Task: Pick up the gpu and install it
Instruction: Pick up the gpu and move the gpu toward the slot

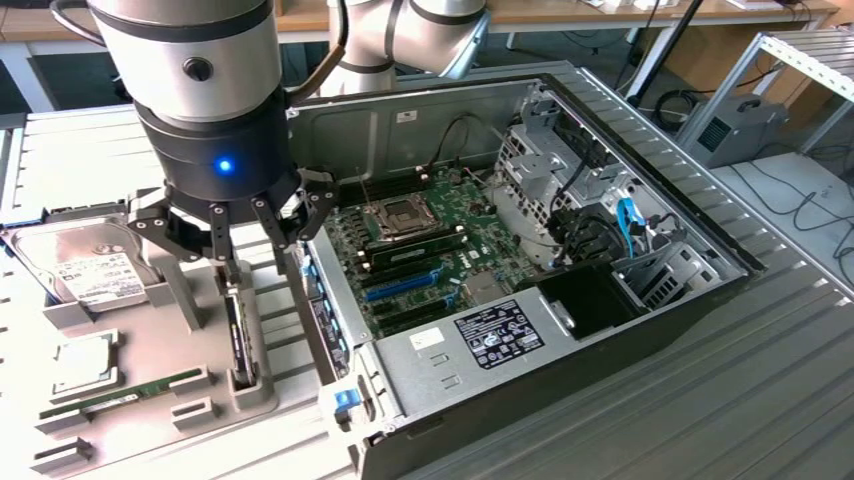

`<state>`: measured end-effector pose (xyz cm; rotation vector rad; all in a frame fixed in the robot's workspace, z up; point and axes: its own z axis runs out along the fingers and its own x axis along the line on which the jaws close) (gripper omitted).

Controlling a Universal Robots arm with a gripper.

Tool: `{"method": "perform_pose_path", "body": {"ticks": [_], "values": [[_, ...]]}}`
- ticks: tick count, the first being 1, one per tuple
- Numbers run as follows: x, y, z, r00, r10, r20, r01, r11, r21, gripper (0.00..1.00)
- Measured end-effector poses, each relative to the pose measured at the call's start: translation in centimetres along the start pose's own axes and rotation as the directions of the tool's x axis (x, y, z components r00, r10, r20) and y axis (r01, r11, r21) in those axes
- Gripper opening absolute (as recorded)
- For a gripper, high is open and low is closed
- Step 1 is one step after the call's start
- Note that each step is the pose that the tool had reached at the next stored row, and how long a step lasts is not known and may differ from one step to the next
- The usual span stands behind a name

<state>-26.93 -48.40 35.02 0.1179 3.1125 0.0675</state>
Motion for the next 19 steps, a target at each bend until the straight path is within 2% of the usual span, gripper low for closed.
{"method": "perform_pose_path", "body": {"ticks": [19], "values": [[0.06, -0.03, 0.52, 1.0, 0.0, 0.0, 0.0, 1.0, 0.0, 0.42]]}}
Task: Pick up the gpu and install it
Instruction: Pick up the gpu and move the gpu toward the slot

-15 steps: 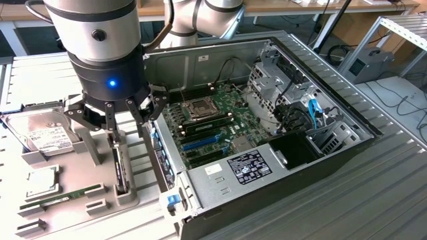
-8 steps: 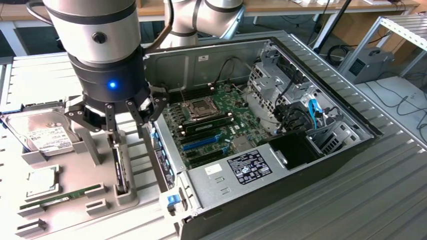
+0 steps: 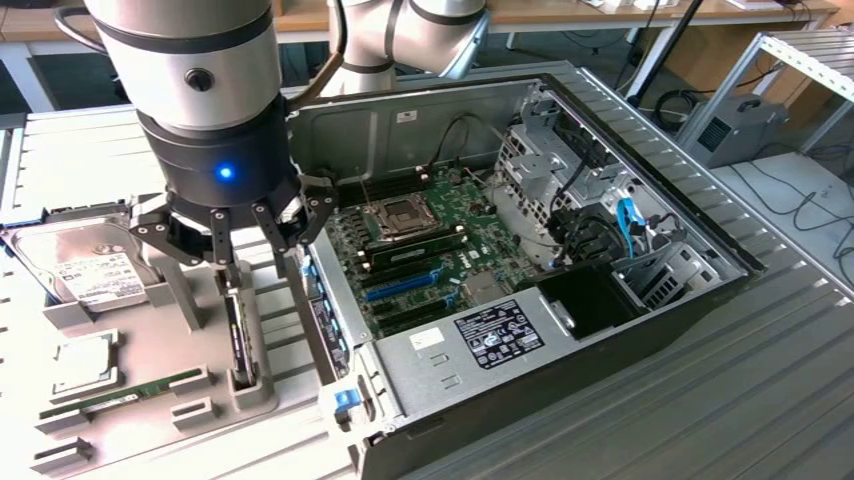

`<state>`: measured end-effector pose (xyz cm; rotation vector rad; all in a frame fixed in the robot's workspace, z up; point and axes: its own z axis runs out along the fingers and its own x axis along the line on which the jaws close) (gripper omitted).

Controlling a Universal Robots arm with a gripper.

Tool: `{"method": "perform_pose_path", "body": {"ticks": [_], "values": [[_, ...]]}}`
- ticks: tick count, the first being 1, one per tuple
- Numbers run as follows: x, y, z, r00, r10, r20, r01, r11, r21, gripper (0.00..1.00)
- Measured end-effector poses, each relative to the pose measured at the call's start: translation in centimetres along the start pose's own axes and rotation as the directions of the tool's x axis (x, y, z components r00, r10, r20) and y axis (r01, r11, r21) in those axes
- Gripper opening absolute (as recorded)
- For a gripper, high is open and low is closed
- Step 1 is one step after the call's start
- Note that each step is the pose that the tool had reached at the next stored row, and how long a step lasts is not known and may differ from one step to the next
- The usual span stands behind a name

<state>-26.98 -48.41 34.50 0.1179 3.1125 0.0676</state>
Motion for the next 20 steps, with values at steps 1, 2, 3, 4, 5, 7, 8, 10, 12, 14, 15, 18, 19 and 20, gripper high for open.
{"method": "perform_pose_path", "body": {"ticks": [1, 2, 3, 4, 5, 7, 8, 10, 12, 14, 15, 18, 19, 20], "values": [[0.0, 0.0, 0.02, 1.0, 0.0, 0.0, 0.0, 1.0, 0.0, 0.42], [0.01, 0.0, 0.06, 1.0, 0.0, 0.0, 0.0, 1.0, 0.0, 0.42], [0.01, -0.01, 0.09, 1.0, 0.0, 0.0, 0.0, 1.0, 0.0001, 0.42], [0.02, -0.01, 0.12, 1.0, 0.0, 0.0, 0.0, 1.0, 0.0001, 0.42], [0.02, -0.01, 0.15, 1.0, 0.0, 0.0, 0.0, 1.0, 0.0, 0.42], [0.02, -0.01, 0.21, 1.0, 0.0, 0.0, 0.0, 1.0, 0.0, 0.42], [0.02, -0.02, 0.23, 1.0, 0.0, 0.0, 0.0, 1.0, 0.0, 0.42], [0.02, -0.02, 0.28, 1.0, 0.0, 0.0, 0.0, 1.0, 0.0, 0.42], [0.03, -0.02, 0.34, 1.0, 0.0, 0.0, 0.0, 1.0, 0.0, 0.42], [0.03, -0.03, 0.42, 1.0, 0.0, 0.0, 0.0, 1.0, 0.0, 0.42], [0.04, -0.03, 0.45, 1.0, 0.0, 0.0, 0.0, 1.0, 0.0, 0.42], [0.04, -0.03, 0.53, 1.0, 0.0, 0.0, 0.0, 1.0, 0.0, 0.42], [0.04, -0.03, 0.55, 1.0, 0.0, 0.0, 0.0, 1.0, 0.0, 0.42], [0.04, -0.03, 0.58, 1.0, 0.0, 0.0, 0.0, 1.0, 0.0, 0.42]]}}
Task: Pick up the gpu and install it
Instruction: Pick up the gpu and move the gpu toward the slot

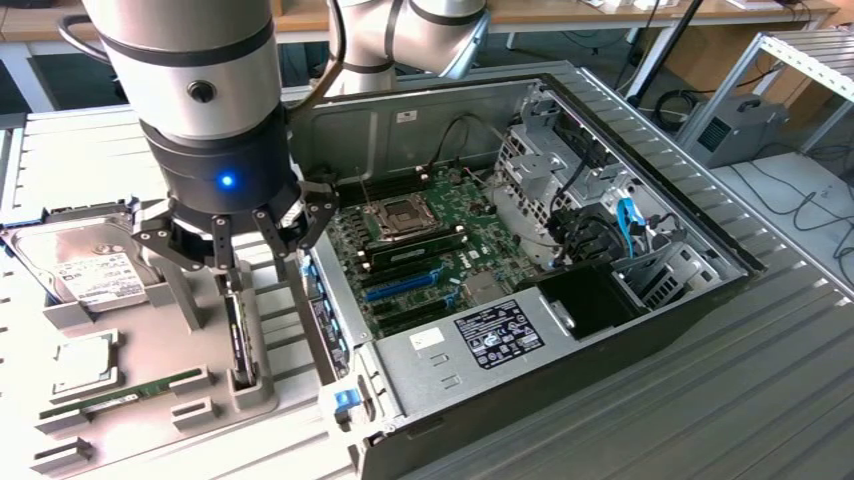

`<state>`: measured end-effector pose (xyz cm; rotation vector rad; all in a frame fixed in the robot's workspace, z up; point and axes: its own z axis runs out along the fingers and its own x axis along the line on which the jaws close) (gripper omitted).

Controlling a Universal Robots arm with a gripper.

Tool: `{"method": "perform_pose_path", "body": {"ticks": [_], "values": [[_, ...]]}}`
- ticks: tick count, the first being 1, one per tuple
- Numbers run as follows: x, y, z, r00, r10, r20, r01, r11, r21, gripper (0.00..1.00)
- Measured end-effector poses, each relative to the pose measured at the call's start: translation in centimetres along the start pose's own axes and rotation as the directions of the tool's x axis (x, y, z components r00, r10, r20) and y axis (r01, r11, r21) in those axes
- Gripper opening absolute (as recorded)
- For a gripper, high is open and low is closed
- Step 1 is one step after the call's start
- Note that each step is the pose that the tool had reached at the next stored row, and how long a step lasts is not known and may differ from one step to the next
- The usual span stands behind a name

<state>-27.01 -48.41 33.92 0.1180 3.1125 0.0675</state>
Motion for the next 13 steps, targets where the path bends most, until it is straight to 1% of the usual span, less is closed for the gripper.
{"method": "perform_pose_path", "body": {"ticks": [13], "values": [[0.01, -0.02, 0.36, 1.0, 0.0, 0.0, 0.0, 1.0, 0.0, 0.42]]}}
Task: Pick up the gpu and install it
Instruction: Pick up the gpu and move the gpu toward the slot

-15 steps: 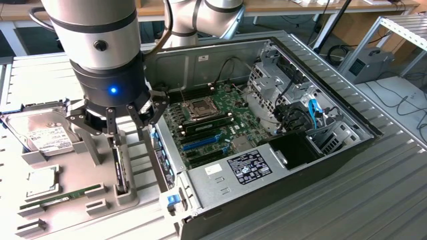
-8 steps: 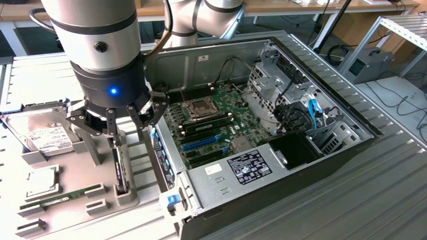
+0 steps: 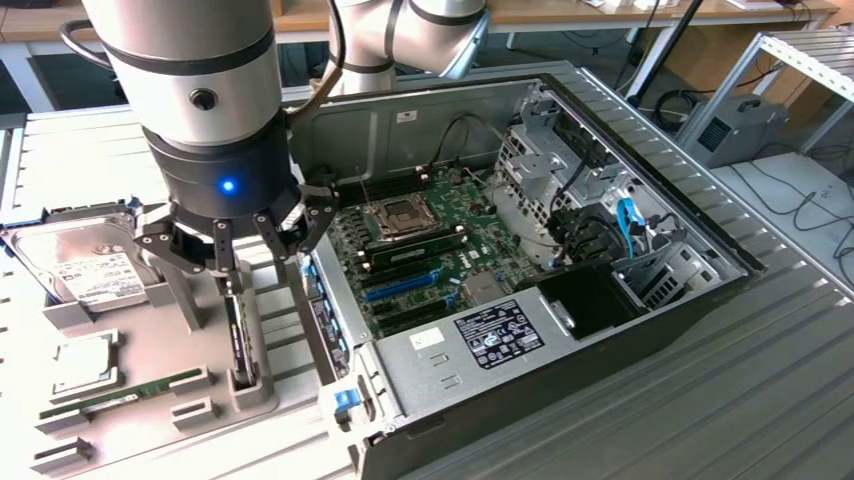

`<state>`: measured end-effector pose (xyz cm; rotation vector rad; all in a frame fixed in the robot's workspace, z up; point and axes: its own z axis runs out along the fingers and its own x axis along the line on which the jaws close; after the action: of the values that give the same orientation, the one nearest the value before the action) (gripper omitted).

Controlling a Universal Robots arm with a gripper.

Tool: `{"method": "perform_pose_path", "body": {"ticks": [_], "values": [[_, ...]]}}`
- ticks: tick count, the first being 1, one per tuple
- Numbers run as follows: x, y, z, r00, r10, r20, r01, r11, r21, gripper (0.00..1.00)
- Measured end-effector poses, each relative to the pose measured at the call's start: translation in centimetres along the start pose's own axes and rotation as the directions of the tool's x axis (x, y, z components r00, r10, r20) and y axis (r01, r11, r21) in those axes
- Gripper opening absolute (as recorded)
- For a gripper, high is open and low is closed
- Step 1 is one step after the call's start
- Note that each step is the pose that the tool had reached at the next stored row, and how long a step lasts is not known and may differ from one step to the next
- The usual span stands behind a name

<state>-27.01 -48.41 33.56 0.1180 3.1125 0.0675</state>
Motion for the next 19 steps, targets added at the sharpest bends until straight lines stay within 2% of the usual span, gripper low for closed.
{"method": "perform_pose_path", "body": {"ticks": [19], "values": [[0.01, -0.03, 0.49, 1.0, 0.0, 0.0, 0.0, 1.0, 0.0, 0.42]]}}
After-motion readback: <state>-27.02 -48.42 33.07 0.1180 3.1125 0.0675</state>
